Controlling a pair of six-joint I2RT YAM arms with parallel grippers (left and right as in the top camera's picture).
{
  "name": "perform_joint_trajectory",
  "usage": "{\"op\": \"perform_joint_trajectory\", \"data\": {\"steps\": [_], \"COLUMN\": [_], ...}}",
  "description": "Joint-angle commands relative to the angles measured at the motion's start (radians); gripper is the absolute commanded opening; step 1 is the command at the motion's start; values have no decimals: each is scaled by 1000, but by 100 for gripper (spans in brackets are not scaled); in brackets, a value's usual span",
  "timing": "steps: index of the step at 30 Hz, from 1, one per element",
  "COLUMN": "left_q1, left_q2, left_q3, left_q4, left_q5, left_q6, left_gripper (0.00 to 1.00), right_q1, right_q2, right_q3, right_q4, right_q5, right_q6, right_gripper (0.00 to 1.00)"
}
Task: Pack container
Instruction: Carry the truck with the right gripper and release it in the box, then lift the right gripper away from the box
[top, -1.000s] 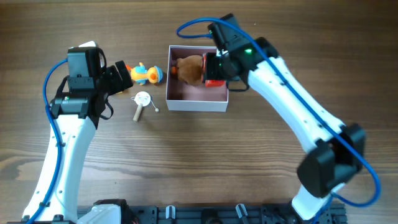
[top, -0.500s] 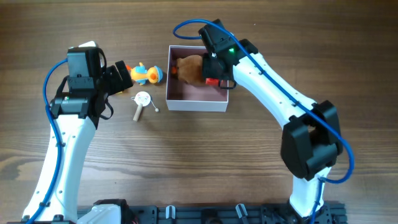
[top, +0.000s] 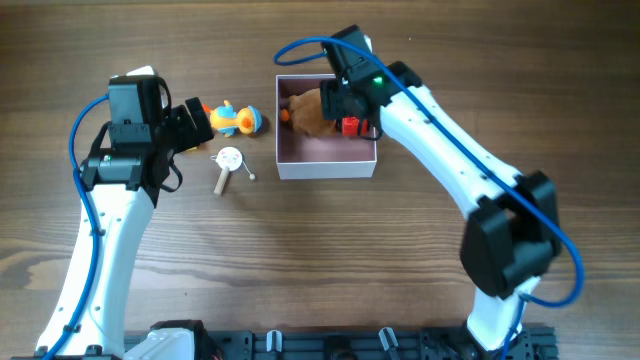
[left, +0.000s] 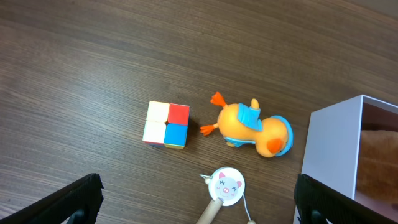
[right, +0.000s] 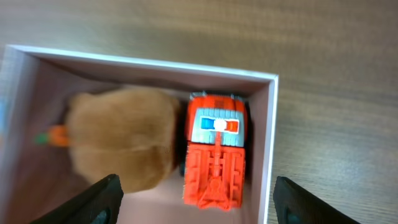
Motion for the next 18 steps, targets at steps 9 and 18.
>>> {"op": "perform_joint_trajectory", "data": {"steps": [9, 18], "left_q1": [6, 6], "left_q2": [3, 5], "left_q3": [22, 23], "left_q4": [3, -86], "left_q5": [-9, 142], "left_q6": [13, -59], "left_gripper": [100, 99], "right_q1": [-113, -596], "right_q2": [-256, -447], "right_q3": [13, 13], "right_q4": [-192, -436], "right_q5": [-155, -161], "right_q6": [96, 120], "right_gripper": [89, 100]}}
